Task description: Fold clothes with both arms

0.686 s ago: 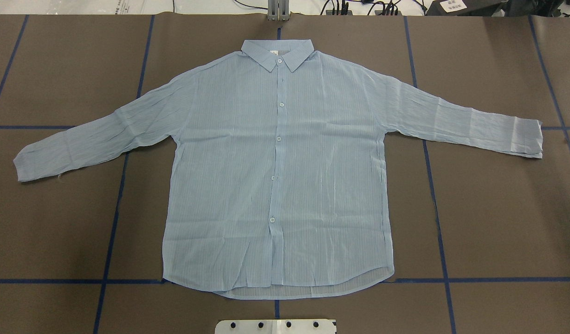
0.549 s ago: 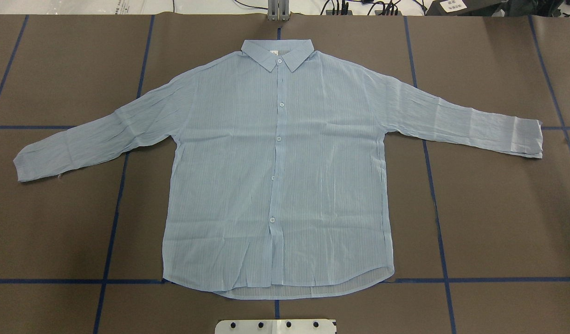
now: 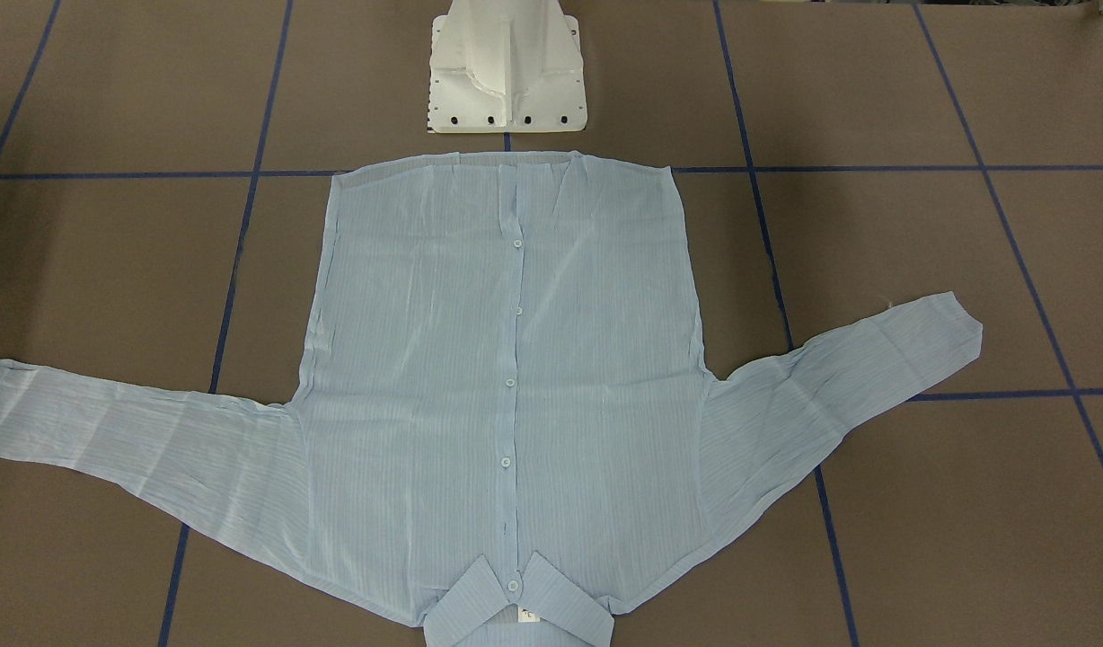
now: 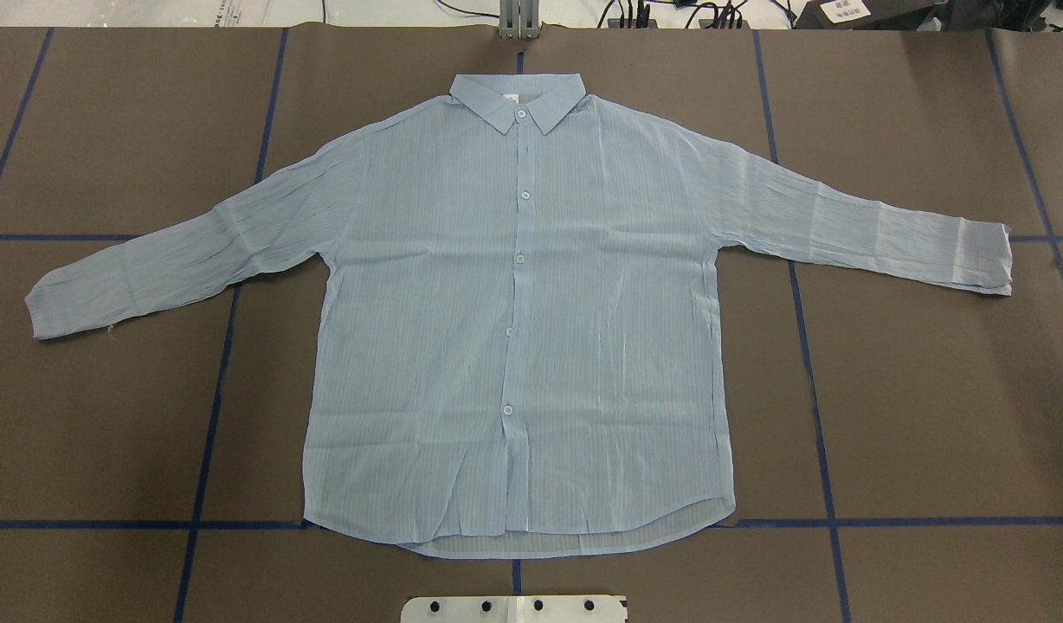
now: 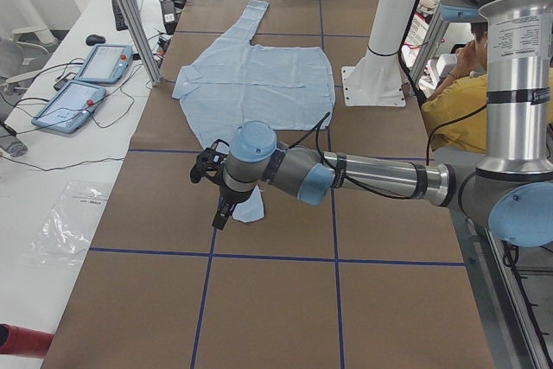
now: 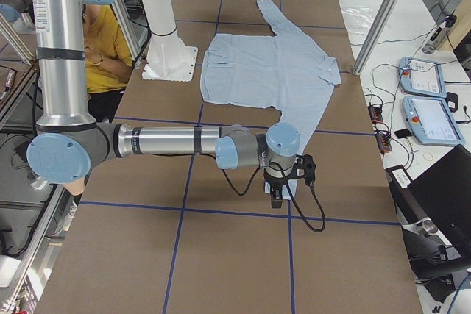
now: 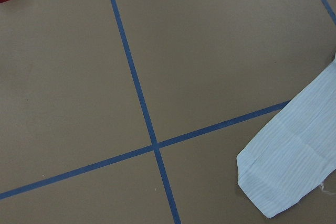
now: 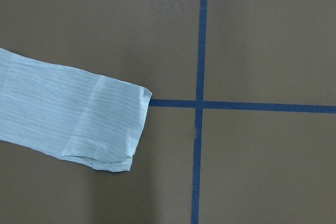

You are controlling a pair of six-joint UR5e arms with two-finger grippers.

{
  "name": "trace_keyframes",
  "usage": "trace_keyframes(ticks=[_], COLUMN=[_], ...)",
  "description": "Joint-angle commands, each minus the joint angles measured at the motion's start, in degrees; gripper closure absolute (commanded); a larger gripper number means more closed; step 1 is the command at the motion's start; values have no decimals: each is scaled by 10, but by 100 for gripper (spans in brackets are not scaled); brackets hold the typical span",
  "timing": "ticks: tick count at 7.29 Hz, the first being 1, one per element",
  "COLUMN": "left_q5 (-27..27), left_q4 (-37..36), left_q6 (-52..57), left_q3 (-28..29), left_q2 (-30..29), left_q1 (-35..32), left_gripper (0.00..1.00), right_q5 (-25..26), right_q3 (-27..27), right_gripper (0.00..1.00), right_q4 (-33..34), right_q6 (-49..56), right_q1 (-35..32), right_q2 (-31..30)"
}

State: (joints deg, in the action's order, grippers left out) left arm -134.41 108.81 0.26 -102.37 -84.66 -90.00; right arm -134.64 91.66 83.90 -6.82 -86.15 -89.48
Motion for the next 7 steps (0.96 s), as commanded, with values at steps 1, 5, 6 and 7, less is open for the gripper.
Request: trace_keyframes(ticks=[1, 5, 6, 7], left_q5=[-1, 5, 5, 5], left_q4=[3, 34, 43, 44], left_q6=[0, 2, 2, 1], left_q3=[-33, -104, -100, -94], left_q2=[-7, -17, -12, -10], left_q1=[1, -3, -4, -5], left_gripper=[0, 0, 0, 0], right_q5=[1, -17, -28, -32], right_q3=[-13, -19, -18, -18], right_gripper=[0, 0, 0, 0], right_q4=[-1, -5, -9, -14], right_q6=[0, 0, 0, 1], right_q1=[1, 6, 13, 25], right_q2=[0, 7, 7, 7])
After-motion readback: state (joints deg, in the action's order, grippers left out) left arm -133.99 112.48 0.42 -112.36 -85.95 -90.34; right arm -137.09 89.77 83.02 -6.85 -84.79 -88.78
